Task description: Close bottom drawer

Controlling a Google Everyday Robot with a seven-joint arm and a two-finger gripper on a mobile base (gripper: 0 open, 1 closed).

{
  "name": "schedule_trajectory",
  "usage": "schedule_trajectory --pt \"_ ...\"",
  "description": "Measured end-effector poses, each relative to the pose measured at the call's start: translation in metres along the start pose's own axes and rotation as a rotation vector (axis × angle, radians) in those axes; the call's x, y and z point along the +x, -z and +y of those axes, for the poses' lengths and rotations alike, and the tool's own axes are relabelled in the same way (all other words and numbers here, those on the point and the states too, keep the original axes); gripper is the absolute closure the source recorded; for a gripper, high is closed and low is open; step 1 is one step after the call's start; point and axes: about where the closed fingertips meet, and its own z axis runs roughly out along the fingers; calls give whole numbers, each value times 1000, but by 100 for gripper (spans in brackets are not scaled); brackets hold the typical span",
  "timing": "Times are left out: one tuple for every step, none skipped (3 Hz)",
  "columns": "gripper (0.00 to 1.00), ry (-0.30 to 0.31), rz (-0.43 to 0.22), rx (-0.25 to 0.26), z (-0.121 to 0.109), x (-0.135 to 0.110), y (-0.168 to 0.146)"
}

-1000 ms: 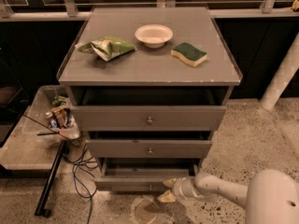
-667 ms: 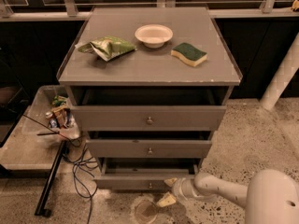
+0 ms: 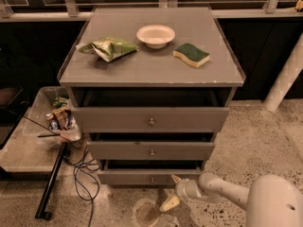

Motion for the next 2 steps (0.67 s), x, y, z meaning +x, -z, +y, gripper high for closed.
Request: schedule_trajectory --pt "0 -73 -22 -146 17 24 -46" --pt "0 -187 -25 -275 38 63 -78"
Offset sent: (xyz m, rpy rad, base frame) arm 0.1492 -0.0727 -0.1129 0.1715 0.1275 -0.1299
